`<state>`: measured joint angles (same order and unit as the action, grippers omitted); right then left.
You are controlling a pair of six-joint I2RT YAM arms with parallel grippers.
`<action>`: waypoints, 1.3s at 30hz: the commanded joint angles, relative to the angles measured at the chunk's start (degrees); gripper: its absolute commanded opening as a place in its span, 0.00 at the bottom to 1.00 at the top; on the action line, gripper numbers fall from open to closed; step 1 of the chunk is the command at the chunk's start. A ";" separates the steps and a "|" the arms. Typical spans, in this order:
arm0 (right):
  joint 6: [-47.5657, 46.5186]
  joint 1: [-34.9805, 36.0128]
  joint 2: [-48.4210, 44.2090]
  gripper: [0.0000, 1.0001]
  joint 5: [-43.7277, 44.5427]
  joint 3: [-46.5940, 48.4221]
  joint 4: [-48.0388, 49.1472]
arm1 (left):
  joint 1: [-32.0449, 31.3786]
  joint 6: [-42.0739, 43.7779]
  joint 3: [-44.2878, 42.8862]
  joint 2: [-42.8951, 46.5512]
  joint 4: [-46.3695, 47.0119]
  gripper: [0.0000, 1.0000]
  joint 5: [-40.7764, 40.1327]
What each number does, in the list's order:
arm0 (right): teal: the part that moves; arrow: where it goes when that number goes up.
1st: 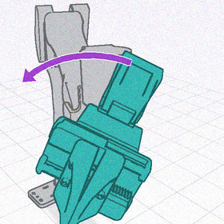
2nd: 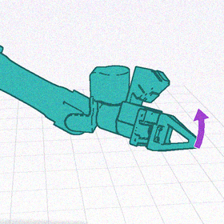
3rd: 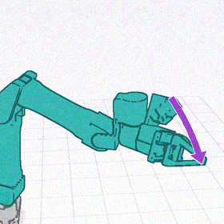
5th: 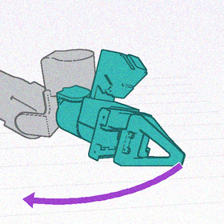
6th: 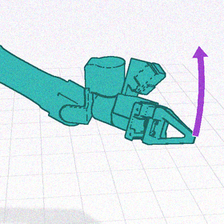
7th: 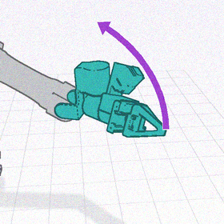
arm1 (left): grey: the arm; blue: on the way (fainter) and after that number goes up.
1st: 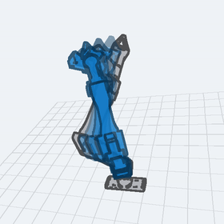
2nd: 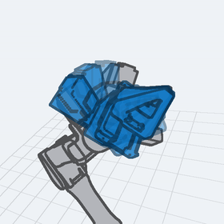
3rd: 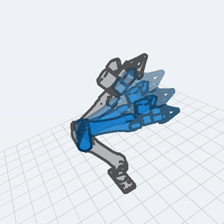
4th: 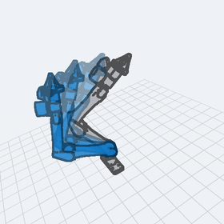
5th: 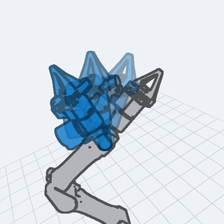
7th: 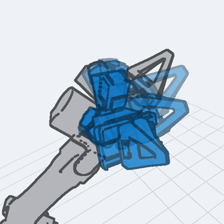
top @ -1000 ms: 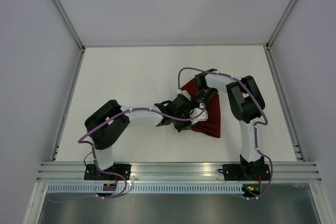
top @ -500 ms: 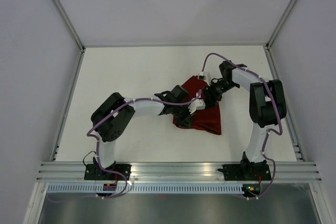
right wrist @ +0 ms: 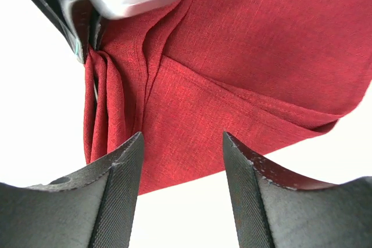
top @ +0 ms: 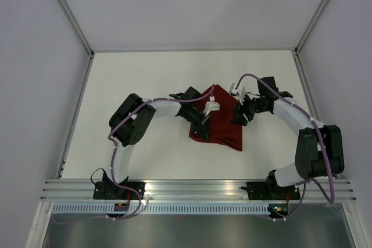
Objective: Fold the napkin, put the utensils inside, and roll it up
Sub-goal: Roll the napkin at the center of the board.
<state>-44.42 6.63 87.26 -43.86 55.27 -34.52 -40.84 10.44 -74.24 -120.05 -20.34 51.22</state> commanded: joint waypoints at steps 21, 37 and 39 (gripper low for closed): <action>-0.23 27.99 -9.75 0.68 21.35 -17.73 22.04 | 2.70 -5.43 -5.57 -9.77 -4.97 0.02 8.54; -0.93 30.28 -2.01 0.33 24.52 -18.09 22.49 | 2.96 -5.95 -5.04 -8.45 -3.75 0.13 8.37; -1.01 30.19 -0.96 0.26 23.73 -17.39 20.91 | 3.13 -6.65 -3.99 -6.79 -1.73 0.20 8.37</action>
<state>-44.73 36.88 83.13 -20.95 37.10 -12.56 -37.58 4.21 -79.70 -127.87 -23.88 62.46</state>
